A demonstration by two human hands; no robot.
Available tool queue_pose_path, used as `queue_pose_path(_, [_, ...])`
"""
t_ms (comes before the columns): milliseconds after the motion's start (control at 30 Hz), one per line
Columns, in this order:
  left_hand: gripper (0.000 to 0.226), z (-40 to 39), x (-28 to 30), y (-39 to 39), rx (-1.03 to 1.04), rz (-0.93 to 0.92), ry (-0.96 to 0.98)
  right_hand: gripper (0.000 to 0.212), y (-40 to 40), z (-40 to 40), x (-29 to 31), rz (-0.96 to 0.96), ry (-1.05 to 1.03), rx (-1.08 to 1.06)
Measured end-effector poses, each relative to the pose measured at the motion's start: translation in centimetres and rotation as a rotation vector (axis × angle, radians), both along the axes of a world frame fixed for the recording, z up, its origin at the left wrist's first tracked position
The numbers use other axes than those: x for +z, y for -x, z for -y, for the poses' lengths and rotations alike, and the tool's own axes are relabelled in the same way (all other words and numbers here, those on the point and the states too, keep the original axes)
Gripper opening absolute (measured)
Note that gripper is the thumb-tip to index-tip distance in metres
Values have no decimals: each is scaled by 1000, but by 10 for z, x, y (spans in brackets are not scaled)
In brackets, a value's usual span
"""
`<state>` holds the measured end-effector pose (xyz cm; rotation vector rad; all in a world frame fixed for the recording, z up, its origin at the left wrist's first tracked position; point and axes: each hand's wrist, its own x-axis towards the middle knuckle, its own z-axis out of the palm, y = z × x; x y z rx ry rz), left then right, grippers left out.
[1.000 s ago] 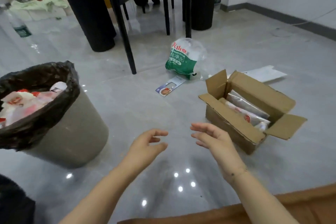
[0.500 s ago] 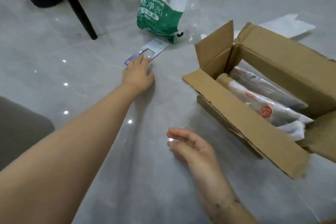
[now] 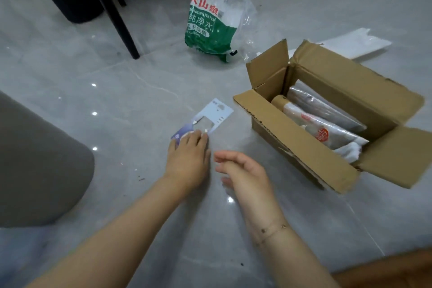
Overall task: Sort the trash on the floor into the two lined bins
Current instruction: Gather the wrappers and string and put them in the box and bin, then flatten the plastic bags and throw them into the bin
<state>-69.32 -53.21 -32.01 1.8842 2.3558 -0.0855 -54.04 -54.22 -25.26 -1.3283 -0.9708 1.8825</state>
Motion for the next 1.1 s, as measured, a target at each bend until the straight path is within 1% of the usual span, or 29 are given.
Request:
queue_pose_path(100, [46, 55, 13, -35, -35, 4, 9, 25, -9, 6, 21, 29, -81, -9])
queue_pose_path(167, [44, 76, 23, -54, -53, -40, 24, 26, -17, 8, 32, 52, -134, -20])
queue_pose_path(200, [40, 79, 27, -58, -23, -46, 52, 26, -21, 8, 35, 64, -155, -30])
queue_pose_path(267, [34, 77, 37, -58, 109, 17, -1, 26, -28, 12, 38, 88, -177, -42])
queue_pose_path(300, [37, 74, 41, -55, 194, 70, -27, 25, -31, 14, 38, 102, -168, -44])
queue_pose_path(333, [46, 72, 41, -50, 272, 123, -37, 24, -35, 16, 37, 114, -155, -50])
queue_pose_path(433, [74, 70, 35, -41, 440, 256, 53, 24, -44, 22, 35, 152, -127, -60])
queue_pose_path(500, [84, 67, 34, -40, 493, 287, 82, 24, -45, 22, 36, 155, -141, -64])
queue_pose_path(567, [87, 68, 37, -42, 488, 260, 139, 23, -43, 20, 36, 176, -172, -48])
queue_pose_path(600, [83, 71, 38, -44, 478, 244, 161, 22, -42, 21, 36, 189, -184, -39])
queue_pose_path(633, [75, 74, 38, -45, 472, 259, 155, 22, -42, 21, 35, 203, -191, -36])
queue_pose_path(667, [62, 78, 41, -46, 472, 337, 106, 22, -42, 22, 33, 218, -200, -35])
queue_pose_path(733, [35, 85, 49, -46, 515, 654, -46, 19, -47, 25, 29, 267, -228, -44])
queue_pose_path(767, [28, 88, 59, -47, 544, 793, -127, 17, -49, 27, 28, 304, -255, -46])
queue_pose_path(833, [18, 93, 81, -52, 582, 964, -252, 13, -57, 32, 27, 370, -323, -50])
queue_pose_path(900, [12, 98, 104, -63, 586, 1132, -321, 16, -64, 38, 32, 378, -348, -63])
queue_pose_path(967, [15, 101, 122, -78, 548, 1282, -349, 19, -69, 44, 41, 304, -325, -52])
queue_pose_path(1033, [18, 103, 136, -91, 475, 1346, -369, 12, -71, 53, 56, 209, -354, -19])
queue_pose_path(1100, [19, 97, 144, -102, 417, 1398, -398, 6, -76, 56, 66, 235, -486, -59])
